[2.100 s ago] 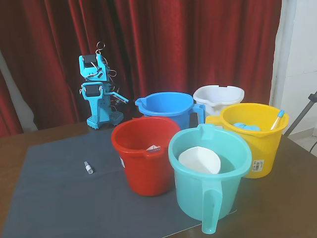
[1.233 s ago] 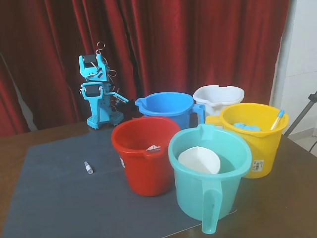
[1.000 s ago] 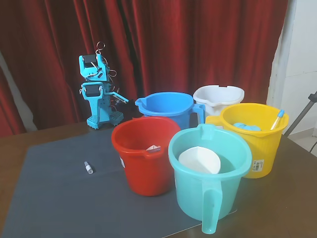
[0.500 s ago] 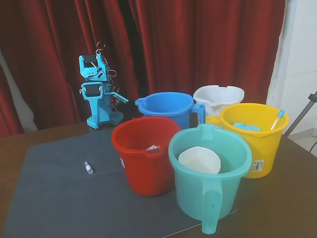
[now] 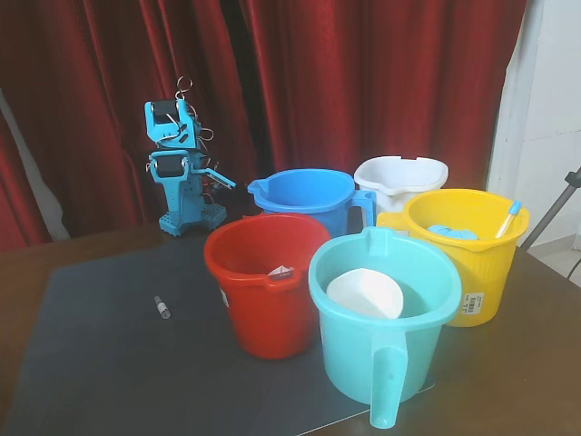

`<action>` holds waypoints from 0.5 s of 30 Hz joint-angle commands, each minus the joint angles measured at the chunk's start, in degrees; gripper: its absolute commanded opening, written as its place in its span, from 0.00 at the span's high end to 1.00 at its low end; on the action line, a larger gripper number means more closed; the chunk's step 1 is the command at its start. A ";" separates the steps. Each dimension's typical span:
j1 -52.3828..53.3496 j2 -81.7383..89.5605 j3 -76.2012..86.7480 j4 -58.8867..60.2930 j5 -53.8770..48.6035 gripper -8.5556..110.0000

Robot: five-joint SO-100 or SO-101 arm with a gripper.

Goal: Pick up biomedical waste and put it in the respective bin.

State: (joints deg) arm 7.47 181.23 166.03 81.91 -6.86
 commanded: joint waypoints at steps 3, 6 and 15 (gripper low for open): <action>0.35 -0.26 -0.62 0.00 -0.18 0.93; 0.35 -0.26 0.44 -6.68 -0.09 0.93; -0.26 -0.26 2.11 -37.09 0.26 0.93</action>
State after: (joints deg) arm 7.47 180.35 168.40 52.47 -6.86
